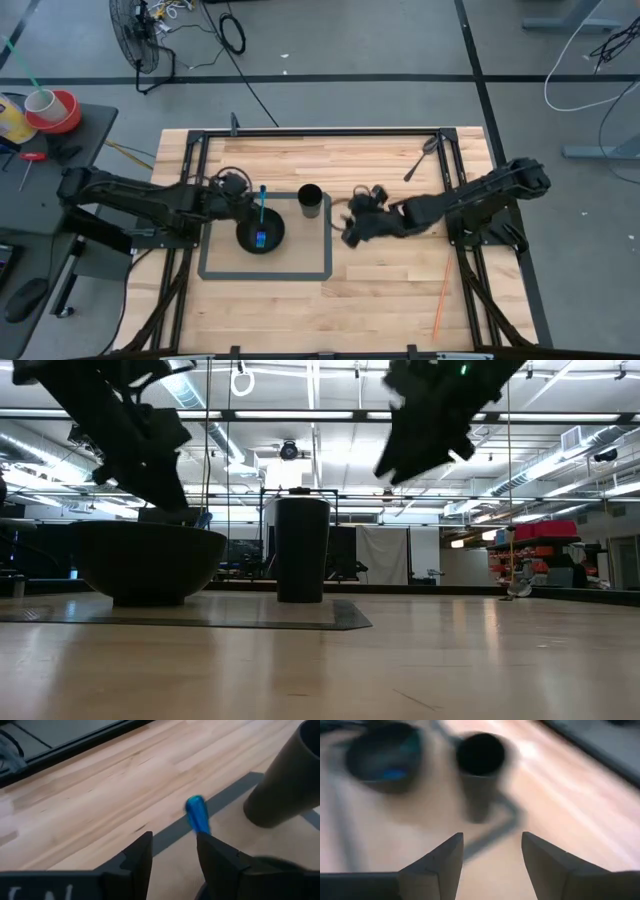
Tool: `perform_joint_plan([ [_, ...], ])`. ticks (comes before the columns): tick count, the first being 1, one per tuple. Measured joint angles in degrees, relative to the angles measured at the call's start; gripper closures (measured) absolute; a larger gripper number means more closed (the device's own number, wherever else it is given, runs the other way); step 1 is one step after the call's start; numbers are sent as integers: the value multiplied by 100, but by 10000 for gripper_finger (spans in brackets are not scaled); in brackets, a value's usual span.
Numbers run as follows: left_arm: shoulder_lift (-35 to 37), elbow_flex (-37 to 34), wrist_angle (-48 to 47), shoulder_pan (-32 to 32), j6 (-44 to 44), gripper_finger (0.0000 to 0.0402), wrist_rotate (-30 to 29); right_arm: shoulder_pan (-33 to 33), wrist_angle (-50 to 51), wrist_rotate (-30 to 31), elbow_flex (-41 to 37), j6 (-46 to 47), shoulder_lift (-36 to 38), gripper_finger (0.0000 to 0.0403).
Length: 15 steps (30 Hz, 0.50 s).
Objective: Pick & Place Utensil
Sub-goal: Put the blue fork into the black bowl on the gray placemat
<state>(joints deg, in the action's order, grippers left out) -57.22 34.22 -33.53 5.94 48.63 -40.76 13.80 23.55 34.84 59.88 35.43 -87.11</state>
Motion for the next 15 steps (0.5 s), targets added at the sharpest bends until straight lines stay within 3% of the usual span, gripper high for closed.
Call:
perform_joint_plan([
  [6,610,0,-350,358,430,240,-8,-1010,1715,497,-2,699,0,198],
  [10,517,0,-323,791,516,245,-212,-1714,2437,399,-2,1089,6,198],
  [15,89,0,-298,1360,1037,245,-629,-2654,2622,82,-2,1062,26,198],
])
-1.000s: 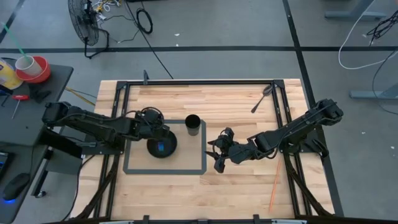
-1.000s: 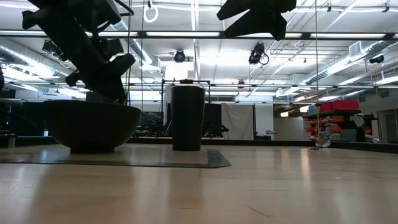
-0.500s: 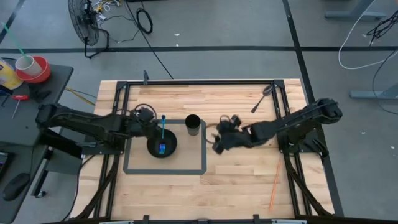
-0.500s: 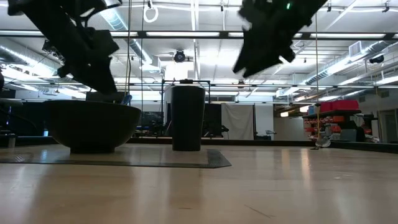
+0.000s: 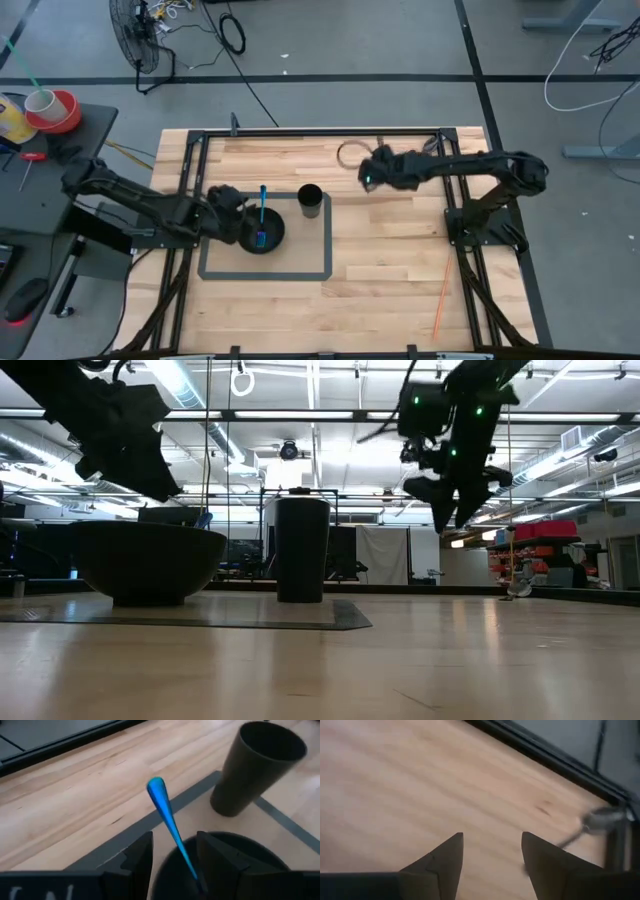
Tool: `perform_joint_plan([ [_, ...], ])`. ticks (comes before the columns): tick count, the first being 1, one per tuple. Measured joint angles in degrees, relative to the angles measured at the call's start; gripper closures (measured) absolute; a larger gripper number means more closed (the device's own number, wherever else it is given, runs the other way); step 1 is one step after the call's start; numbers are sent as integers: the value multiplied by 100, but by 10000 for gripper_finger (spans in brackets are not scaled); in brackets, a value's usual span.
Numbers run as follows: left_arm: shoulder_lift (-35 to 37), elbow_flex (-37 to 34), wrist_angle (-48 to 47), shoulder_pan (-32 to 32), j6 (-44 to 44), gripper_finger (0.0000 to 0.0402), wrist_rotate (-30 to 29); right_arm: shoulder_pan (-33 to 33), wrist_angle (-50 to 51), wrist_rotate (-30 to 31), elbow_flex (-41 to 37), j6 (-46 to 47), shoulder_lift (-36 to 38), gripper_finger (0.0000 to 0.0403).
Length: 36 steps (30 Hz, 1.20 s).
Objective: Pick & Place Utensil
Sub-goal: Put the blue fork into the black bowl on the gray placemat
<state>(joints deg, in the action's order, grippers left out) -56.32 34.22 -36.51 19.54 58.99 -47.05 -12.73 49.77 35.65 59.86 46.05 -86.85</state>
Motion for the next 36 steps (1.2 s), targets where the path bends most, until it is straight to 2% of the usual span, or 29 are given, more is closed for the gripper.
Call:
perform_joint_plan([
  [6,-240,0,-34,150,-113,246,-173,-1217,-11,67,-110,429,7,198],
  [12,-213,0,-31,217,-261,246,29,-2182,-475,-259,-931,1336,7,203],
  [20,-215,0,-35,409,-289,246,38,-2626,-1917,-381,-2195,2854,4,240],
  [26,-215,0,-35,450,-329,246,36,-2825,-3452,-664,-2816,2638,4,264],
  [36,-215,0,-33,447,-326,246,-50,-2843,-2967,-600,-2850,2087,-2,339],
])
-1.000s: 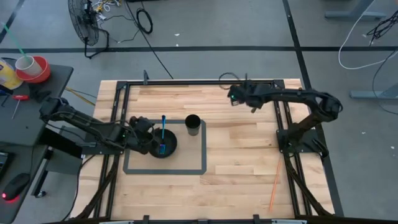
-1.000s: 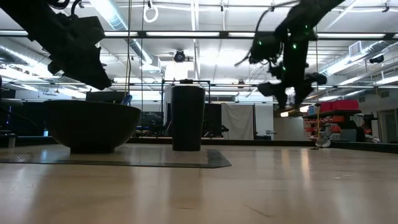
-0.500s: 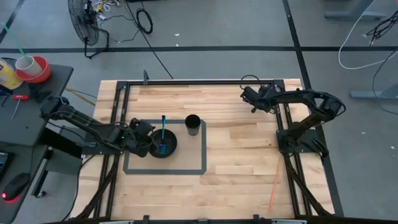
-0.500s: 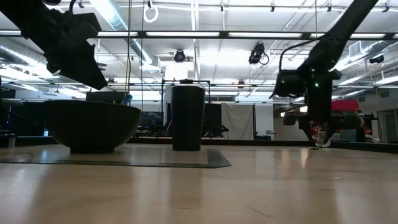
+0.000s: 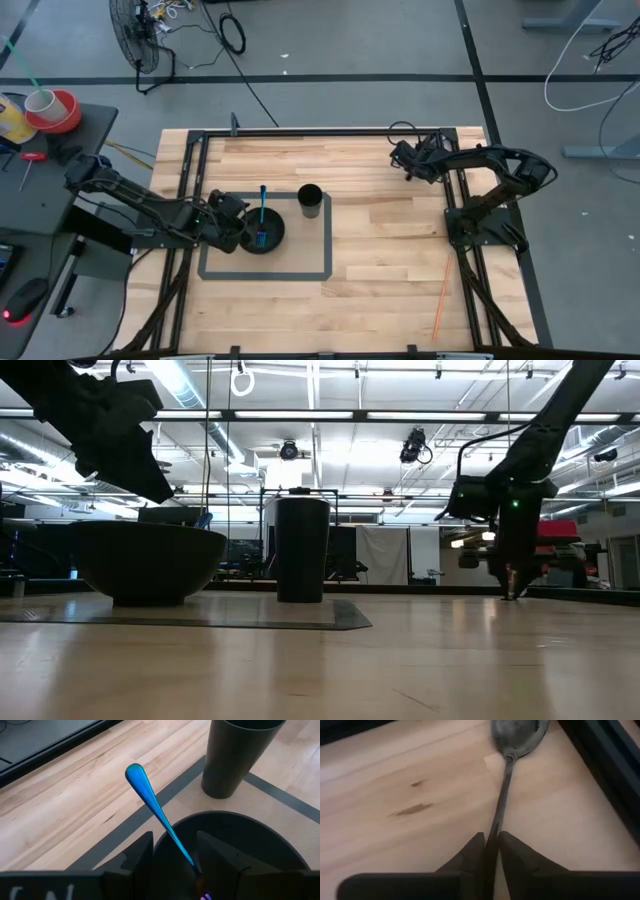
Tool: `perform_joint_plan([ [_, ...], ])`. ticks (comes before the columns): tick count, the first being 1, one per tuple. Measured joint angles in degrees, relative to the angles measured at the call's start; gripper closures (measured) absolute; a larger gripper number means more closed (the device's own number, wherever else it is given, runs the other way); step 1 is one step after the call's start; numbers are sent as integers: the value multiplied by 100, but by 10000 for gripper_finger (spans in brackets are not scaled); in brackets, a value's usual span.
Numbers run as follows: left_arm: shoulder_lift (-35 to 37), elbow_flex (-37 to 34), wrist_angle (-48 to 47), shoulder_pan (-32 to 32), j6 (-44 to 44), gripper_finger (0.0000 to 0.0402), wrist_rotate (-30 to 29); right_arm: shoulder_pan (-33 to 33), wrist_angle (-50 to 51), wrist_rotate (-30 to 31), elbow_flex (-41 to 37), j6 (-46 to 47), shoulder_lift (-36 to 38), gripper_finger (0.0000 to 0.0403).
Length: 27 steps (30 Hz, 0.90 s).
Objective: Pick & Place Utensil
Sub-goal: Put the blue fork into the black bowl on the gray placemat
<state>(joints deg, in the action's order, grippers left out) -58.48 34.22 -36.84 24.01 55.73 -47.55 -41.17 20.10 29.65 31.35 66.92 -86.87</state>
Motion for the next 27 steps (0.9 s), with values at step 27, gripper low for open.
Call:
perform_joint_plan([
  [27,4,0,1320,1,-591,246,-979,4093,1502,-1755,219,-400,910,390],
])
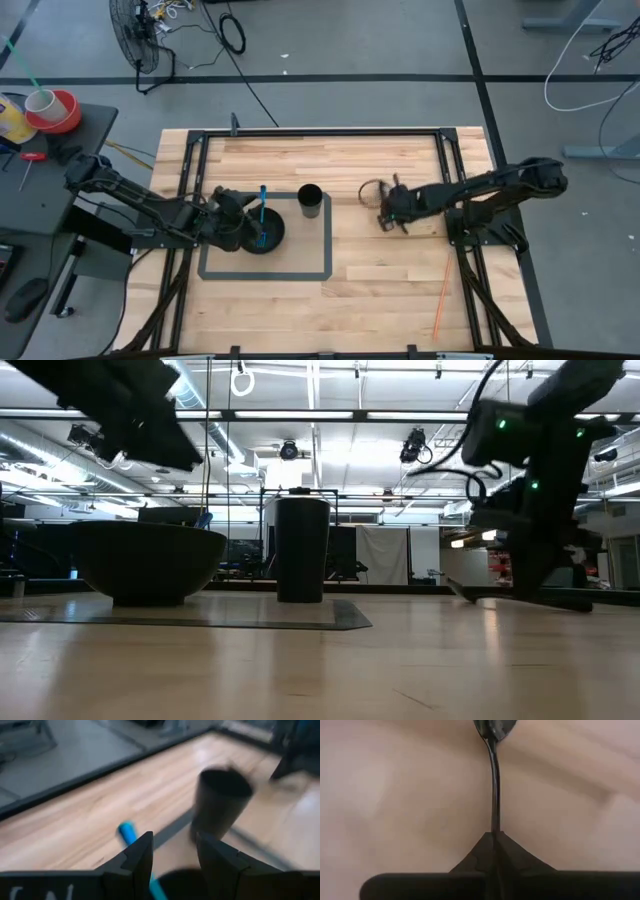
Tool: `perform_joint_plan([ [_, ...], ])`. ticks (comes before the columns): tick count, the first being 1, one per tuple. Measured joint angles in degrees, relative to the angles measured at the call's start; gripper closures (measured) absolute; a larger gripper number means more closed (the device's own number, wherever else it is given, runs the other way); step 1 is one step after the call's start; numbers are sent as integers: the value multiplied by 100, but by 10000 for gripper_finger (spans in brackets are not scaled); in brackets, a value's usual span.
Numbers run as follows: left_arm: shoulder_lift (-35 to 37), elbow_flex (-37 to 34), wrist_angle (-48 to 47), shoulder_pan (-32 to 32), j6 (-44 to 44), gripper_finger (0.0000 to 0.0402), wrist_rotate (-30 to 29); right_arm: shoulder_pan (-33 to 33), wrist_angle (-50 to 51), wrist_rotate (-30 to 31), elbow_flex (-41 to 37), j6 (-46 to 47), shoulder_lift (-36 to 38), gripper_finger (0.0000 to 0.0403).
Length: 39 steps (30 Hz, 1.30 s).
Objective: Pick & Place Utensil
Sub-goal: Put the blue fork into the black bowl on the gray placemat, then put the black spoon into the black bowl on the gray placemat
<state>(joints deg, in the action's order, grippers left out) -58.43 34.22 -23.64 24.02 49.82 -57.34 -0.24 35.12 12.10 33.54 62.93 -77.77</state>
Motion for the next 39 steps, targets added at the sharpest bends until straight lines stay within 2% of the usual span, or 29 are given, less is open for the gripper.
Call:
perform_joint_plan([
  [5,-7,0,1300,1,-934,246,-138,991,-363,312,356,126,-403,401],
  [8,-7,0,1441,1,-999,246,-117,1337,-412,455,576,128,-713,401],
  [11,-7,0,1434,1,-998,246,-62,1481,-424,243,679,89,-999,401],
  [18,-7,0,1449,1,-967,246,15,1705,-595,287,711,-140,-1181,395],
  [24,-7,0,1473,1,-957,246,17,1719,-544,135,1016,-646,-1194,349],
  [29,-9,0,1478,1,-955,246,17,1611,-590,654,1269,-967,-1190,319],
  [32,-9,0,1478,1,-955,246,17,1491,-676,845,1220,-1011,-1188,315],
  [39,-9,0,1480,1,-964,246,17,1397,-1065,722,957,-1144,-1583,318],
])
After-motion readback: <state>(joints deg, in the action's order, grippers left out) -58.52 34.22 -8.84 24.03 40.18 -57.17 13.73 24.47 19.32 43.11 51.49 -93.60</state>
